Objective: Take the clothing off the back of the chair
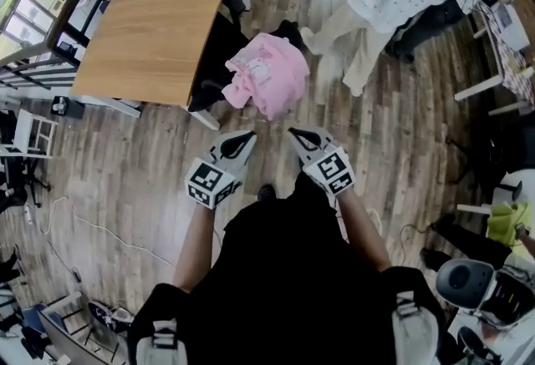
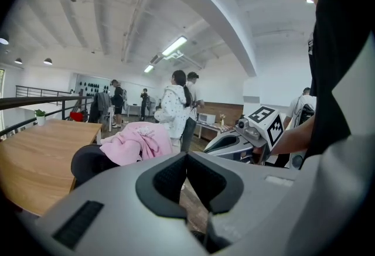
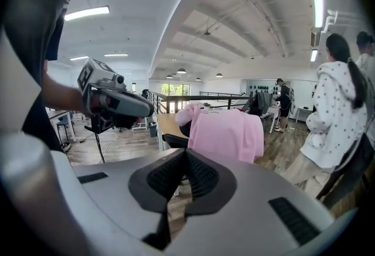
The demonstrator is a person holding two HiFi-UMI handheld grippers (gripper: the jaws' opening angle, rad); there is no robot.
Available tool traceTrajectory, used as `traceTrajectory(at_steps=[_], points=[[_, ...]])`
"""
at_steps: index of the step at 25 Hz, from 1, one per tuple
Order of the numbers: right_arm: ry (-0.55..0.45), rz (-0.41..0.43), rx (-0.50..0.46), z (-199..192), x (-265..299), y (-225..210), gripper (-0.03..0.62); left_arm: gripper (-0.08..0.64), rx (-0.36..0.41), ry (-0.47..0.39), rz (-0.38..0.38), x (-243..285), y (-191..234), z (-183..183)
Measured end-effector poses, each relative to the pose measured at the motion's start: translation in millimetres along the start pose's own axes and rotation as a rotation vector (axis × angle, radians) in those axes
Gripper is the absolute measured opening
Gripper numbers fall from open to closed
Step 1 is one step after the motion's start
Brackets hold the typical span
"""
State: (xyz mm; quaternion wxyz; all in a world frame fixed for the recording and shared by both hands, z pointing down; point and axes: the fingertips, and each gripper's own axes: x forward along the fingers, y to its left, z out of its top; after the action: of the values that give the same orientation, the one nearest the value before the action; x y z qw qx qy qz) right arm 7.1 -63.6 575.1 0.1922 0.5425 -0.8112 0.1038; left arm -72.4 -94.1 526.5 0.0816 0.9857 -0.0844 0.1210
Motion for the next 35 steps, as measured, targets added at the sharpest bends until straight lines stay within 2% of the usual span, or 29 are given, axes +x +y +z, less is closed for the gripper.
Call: traceTrajectory(at_steps=[9,17,24,35], points=[[-0.002,0.075,-0.028,12.0,7.6,-38.0,-0.001,0.002,-0.032,-0.008,0.085,22.0,11.6,16.8],[-0.015,0.166,-0.069,23.2,33.4,-68.8,0.000,0.002,-0.072,0.008,0.192,37.7,33.3,21.8],[-0.030,0.229,-0.102,35.6,54.0,-102.1,-0.001,0.002,-0.074,-0.023,0.268,57.1,53.2,33.2],[-0.088,0.338,-0.138,60.5,78.0,-132.9,0.009,0.016,-0.124,-0.088,0.465,55.8,84.6,44.9]])
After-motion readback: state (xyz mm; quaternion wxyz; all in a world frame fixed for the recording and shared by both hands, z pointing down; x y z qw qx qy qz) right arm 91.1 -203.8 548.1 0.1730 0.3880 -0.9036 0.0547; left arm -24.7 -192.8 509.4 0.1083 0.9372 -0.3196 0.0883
